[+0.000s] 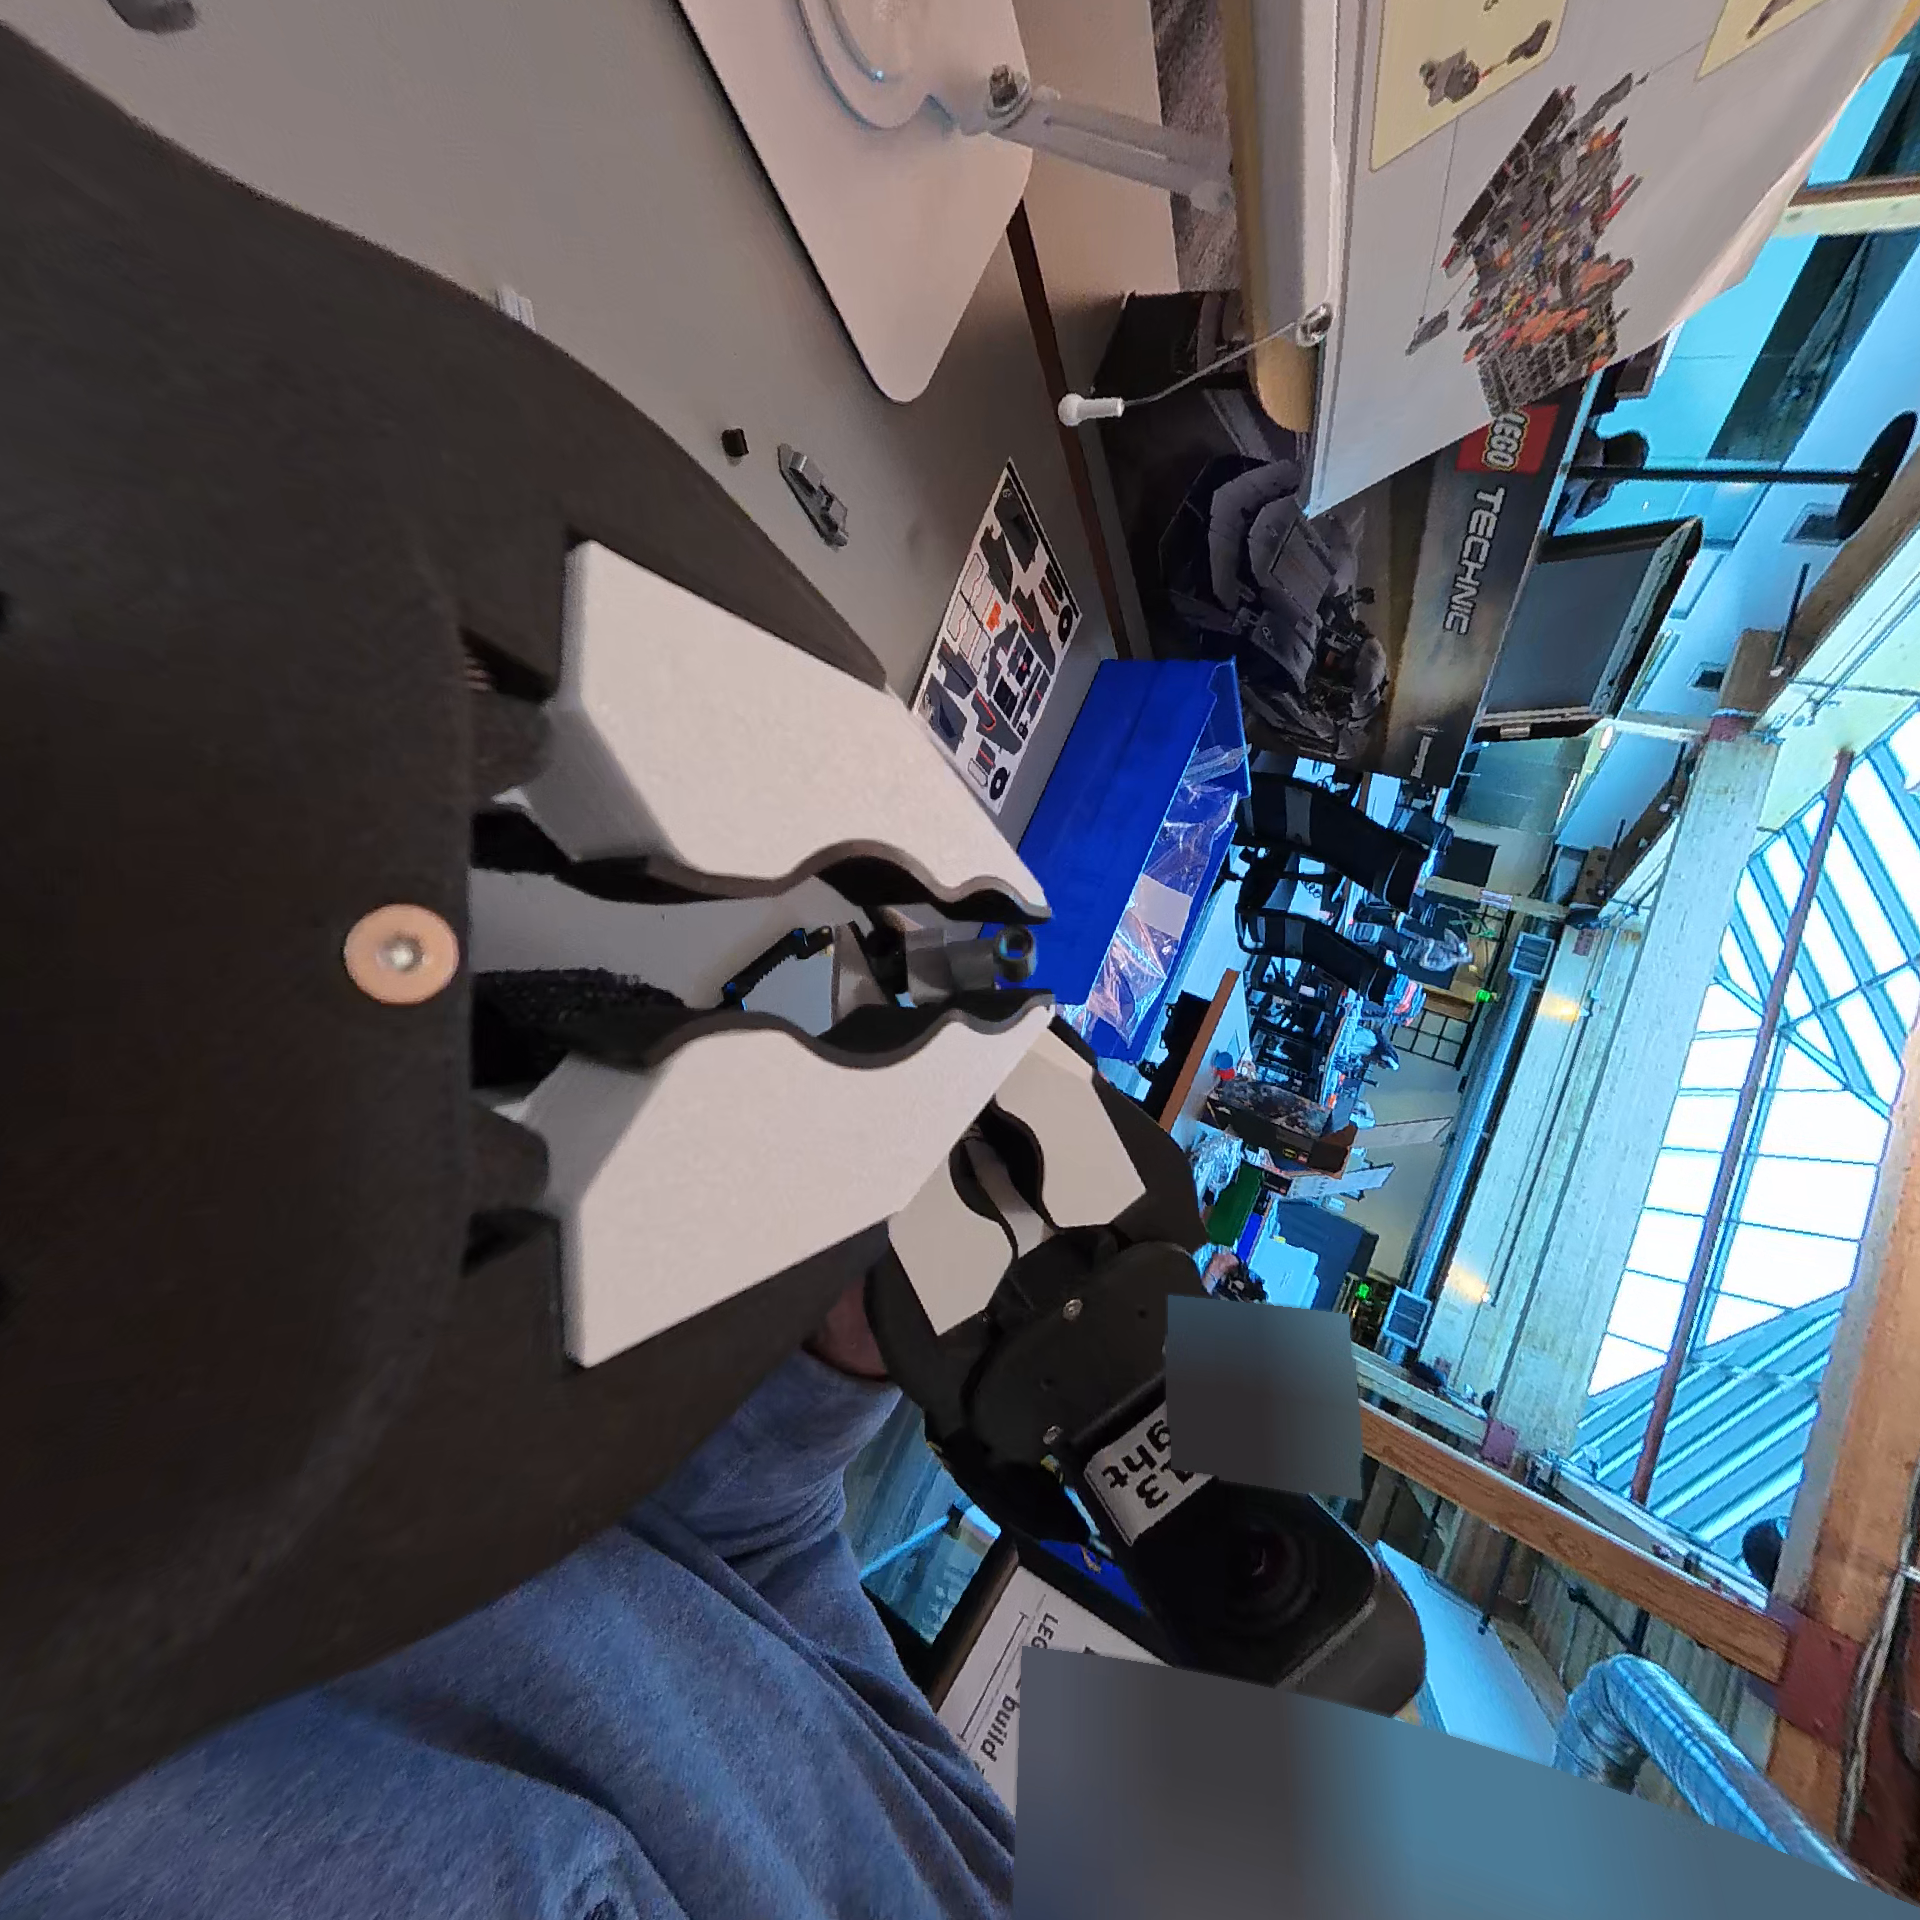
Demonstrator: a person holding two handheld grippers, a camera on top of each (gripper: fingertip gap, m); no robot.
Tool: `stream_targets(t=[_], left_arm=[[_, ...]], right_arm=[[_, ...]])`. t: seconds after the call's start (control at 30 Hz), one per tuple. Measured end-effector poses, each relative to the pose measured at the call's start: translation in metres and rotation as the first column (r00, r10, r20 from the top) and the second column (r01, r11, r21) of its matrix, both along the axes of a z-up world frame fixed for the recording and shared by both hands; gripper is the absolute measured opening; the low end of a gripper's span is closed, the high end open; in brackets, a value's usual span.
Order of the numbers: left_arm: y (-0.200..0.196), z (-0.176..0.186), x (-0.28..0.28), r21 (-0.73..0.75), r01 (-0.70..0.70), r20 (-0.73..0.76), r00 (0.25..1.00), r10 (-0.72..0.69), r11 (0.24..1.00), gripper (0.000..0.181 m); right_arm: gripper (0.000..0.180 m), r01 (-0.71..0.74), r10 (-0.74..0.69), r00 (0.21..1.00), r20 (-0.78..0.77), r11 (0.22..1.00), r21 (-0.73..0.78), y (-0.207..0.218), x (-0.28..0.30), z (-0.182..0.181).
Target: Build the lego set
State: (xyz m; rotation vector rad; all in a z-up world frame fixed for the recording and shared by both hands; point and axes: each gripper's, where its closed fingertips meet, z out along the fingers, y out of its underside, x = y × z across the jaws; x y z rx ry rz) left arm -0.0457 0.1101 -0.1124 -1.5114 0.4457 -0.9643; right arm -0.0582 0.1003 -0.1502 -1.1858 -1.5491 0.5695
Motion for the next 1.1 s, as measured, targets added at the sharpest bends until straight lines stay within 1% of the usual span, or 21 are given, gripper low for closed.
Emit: stream_targets(t=[0.27,0.5,0.63,0.83,1.0,1.03,1.1], left_arm=[[0.000,-0.001,-0.006,-0.008,-0.031,-0.008,0.999,0.031,0.999,0.017],[-0.009,0.001,-0.017,-0.004,-0.072,-0.032,0.997,0.072,0.997,0.019],[-0.014,0.004,-0.023,-0.003,-0.094,-0.039,0.995,0.094,0.996,0.020],[-0.024,0.004,-0.039,-0.016,-0.137,-0.035,0.990,0.137,0.990,0.020],[-0.041,0.006,-0.059,-0.014,-0.194,-0.054,0.980,0.193,0.981,0.023],[-0.044,0.005,-0.065,-0.014,-0.212,-0.068,0.975,0.210,0.977,0.024],[-0.057,0.003,-0.077,-0.010,-0.240,-0.104,0.966,0.238,0.971,0.024]], right_arm=[[0.001,0.001,-0.001,1.000,-0.002,1.000,0.008,-0.001,-0.002,0.000],[0.001,0.038,-0.040,0.999,0.024,0.994,0.104,0.003,-0.007,-0.001],[0.001,0.024,-0.028,0.999,0.034,0.992,0.127,-0.002,-0.015,-0.002],[0.001,-0.009,0.006,1.000,0.023,0.994,0.109,-0.012,-0.032,-0.002],[0.001,-0.010,0.005,1.000,0.024,0.981,0.195,-0.021,-0.049,-0.004],[0.001,-0.017,0.009,0.999,0.033,0.973,0.230,-0.024,-0.053,-0.004],[0.001,-0.053,0.040,0.998,0.057,0.965,0.255,-0.034,-0.061,-0.006]])
